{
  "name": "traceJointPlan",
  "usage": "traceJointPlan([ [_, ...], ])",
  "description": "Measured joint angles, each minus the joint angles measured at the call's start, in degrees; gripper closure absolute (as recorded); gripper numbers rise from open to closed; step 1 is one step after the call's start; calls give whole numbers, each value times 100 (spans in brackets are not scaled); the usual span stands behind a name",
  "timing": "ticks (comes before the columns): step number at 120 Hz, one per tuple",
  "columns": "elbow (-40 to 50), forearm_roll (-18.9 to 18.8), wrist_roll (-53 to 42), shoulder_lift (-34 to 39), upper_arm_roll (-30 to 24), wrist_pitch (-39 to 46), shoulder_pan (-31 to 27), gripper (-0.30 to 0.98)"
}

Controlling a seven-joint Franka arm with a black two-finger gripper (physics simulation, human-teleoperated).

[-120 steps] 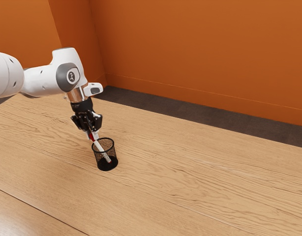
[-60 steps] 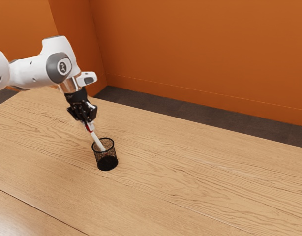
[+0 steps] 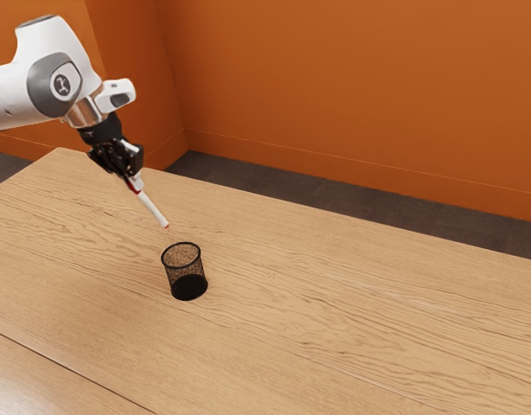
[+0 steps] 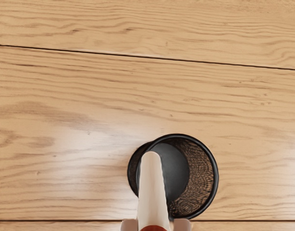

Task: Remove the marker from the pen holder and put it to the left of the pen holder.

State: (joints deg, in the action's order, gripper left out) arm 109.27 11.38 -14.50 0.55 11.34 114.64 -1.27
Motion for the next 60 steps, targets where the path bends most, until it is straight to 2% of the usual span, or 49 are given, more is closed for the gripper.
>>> traceJointPlan([
  [41,684,-249,136,-208,645,1807,339,79],
  [60,732,-217,231,-416,847,2531,-67,79],
])
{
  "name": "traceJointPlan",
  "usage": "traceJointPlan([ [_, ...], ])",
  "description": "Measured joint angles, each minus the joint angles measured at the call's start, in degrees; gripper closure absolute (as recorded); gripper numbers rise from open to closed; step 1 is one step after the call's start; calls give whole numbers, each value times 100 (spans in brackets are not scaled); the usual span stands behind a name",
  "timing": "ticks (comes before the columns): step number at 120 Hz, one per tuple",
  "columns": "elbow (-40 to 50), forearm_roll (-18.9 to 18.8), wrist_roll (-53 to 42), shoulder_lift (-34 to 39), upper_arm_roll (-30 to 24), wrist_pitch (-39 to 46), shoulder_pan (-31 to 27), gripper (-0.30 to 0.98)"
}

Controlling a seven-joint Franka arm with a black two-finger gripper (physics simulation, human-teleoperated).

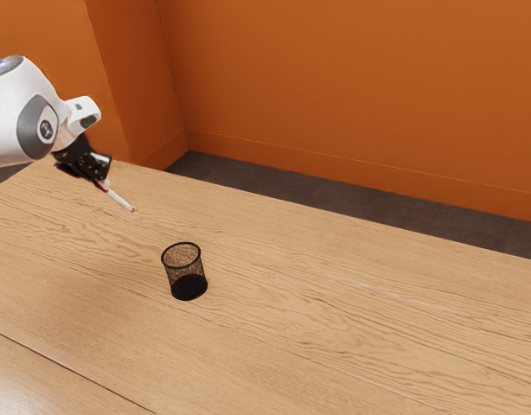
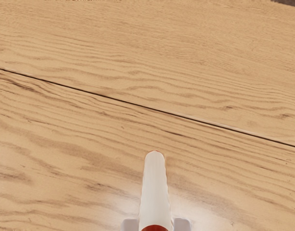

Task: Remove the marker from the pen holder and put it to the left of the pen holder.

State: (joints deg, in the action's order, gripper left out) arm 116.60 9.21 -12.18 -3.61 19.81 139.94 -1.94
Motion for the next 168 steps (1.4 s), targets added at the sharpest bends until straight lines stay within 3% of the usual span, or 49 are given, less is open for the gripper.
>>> traceJointPlan([
  [15,221,83,66,-184,18,592,-393,79],
  [68,253,572,112,-835,-102,1795,-279,78],
  [90,252,692,11,-962,-149,1914,-286,39],
  [105,251,714,-49,-932,-170,1925,-291,21],
  [133,-270,651,-126,-424,-250,627,-289,7],
  [168,-2530,-483,-119,-375,-1303,-1910,-247,2],
])
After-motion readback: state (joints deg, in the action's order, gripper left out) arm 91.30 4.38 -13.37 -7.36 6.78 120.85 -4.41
